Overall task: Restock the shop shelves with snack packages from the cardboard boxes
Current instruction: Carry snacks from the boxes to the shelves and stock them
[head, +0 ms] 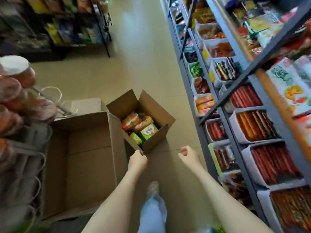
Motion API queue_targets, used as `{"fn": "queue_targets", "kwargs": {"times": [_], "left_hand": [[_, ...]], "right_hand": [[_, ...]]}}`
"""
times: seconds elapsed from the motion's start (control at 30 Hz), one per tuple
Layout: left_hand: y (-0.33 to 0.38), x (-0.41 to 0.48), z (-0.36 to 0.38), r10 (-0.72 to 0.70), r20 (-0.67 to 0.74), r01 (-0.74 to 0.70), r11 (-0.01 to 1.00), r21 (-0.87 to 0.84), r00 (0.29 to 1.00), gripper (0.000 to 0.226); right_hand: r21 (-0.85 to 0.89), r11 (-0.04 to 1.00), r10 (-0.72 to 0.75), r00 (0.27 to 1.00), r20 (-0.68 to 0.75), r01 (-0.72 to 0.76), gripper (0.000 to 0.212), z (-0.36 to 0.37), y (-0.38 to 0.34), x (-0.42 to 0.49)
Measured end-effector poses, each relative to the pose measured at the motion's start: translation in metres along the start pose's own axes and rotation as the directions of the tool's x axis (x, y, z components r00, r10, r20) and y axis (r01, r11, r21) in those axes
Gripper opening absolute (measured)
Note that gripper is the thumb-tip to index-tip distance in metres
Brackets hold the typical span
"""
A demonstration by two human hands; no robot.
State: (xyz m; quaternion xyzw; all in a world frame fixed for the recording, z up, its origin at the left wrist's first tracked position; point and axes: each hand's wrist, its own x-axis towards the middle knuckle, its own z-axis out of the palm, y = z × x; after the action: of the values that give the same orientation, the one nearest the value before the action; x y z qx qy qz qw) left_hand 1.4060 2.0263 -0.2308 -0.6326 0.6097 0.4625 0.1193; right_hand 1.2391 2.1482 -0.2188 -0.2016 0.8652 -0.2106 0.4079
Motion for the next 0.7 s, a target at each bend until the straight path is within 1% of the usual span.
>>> {"fn": "queue_targets", "kwargs": {"times": [0.13,0.27,0.37,0.57,0.63,0.7], "left_hand": [[0.028,0.051,-0.02,-0.037,-0.021,0.036,0.998,-0.053,0.999,0.027],[0.055,0.099,-0.018,-0.093,-0.018,0.091,0.992,-0.085,0.996,0.034],[0.066,0.144,-0.005,-0.16,-0.034,0.154,0.979,-0.137,0.986,0.036],[0.068,0.261,0.035,-0.345,-0.034,0.325,0.91,-0.259,0.938,0.035],[0.061,0.305,0.054,-0.366,0.006,0.354,0.897,-0.263,0.931,0.043],[0.055,0.348,0.073,-0.368,0.04,0.364,0.889,-0.277,0.929,0.055]], "right_hand": [[-0.064,0.998,0.004,0.998,0.063,0.0,0.031,-0.004,-0.032,0.062],[-0.078,0.997,0.026,0.993,0.113,-0.017,0.039,-0.008,-0.049,0.125],[-0.108,0.993,-0.022,0.989,0.146,0.038,0.049,-0.005,-0.055,0.187],[-0.188,0.973,-0.078,0.96,0.268,0.132,0.055,0.025,-0.067,0.329],[-0.225,0.961,-0.085,0.944,0.318,0.162,0.056,0.047,-0.066,0.374],[-0.259,0.951,-0.072,0.936,0.345,0.169,0.06,0.074,-0.063,0.416]]}}
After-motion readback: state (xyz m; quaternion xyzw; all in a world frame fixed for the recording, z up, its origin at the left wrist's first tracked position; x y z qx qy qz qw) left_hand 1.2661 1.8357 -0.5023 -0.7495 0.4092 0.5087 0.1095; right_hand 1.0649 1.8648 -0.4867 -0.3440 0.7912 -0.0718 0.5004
